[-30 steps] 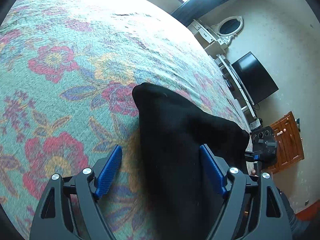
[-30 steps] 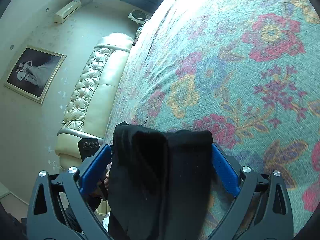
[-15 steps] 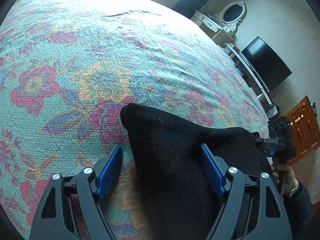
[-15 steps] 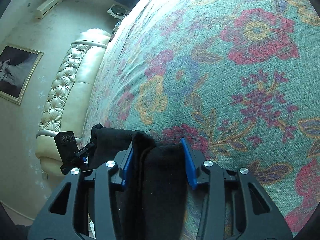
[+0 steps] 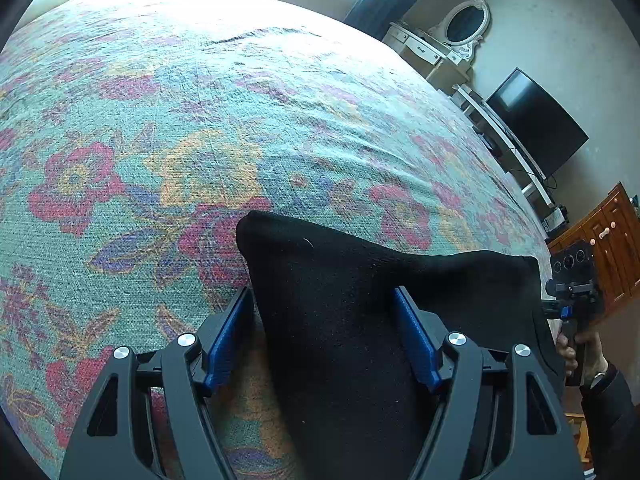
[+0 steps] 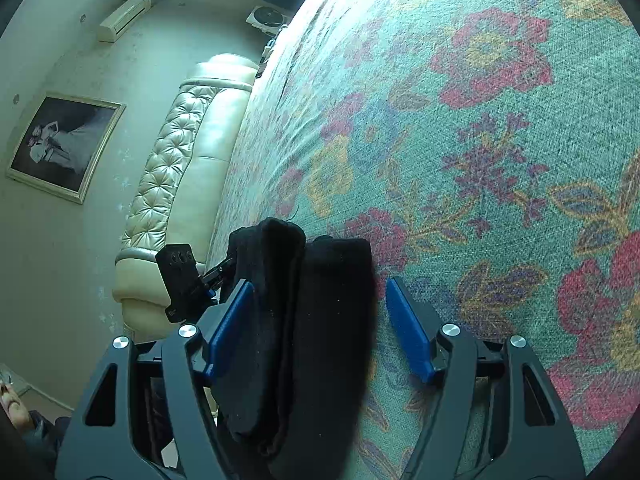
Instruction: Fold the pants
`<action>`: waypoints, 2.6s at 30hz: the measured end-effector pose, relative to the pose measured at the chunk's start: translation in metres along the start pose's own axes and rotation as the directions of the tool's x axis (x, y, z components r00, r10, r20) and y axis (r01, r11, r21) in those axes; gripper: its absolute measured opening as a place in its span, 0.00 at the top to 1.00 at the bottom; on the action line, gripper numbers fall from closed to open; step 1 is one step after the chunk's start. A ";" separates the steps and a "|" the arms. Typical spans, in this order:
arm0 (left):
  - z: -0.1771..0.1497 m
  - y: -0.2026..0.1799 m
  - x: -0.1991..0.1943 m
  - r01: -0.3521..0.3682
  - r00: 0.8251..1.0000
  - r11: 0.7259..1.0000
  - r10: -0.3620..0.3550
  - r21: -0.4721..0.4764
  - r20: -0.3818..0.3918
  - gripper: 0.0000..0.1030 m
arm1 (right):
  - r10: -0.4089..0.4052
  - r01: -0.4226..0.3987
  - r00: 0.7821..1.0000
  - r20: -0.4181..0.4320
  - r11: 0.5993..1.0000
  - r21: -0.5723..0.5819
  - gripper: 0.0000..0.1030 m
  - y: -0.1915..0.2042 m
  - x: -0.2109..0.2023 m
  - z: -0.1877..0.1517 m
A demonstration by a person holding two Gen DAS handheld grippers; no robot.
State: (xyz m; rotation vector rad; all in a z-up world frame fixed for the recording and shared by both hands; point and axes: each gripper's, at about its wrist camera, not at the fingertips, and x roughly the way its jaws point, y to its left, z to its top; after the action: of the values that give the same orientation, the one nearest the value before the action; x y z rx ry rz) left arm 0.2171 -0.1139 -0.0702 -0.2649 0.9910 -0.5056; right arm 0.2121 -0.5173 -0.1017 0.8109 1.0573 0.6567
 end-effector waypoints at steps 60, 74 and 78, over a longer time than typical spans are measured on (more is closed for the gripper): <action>0.107 0.123 0.004 -0.040 0.997 0.998 0.043 -0.056 0.061 0.45 | 0.091 -0.090 0.996 0.017 0.995 -0.046 0.58 0.070 0.191 0.117; 0.005 0.131 -0.082 0.018 0.992 0.981 0.006 -0.192 0.126 0.31 | 0.193 -0.194 0.981 0.031 0.980 0.035 0.21 0.065 0.127 0.016; -0.028 0.134 -0.102 0.063 0.990 0.950 -0.022 -0.305 0.136 0.30 | 0.201 -0.202 0.979 0.030 0.978 0.053 0.13 0.072 0.126 -0.009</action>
State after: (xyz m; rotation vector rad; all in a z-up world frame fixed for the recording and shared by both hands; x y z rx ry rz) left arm 0.1860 0.0541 -0.0688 -0.5942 0.9351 -0.3649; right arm 0.2426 -0.3755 -0.1061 0.9812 0.9823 0.7888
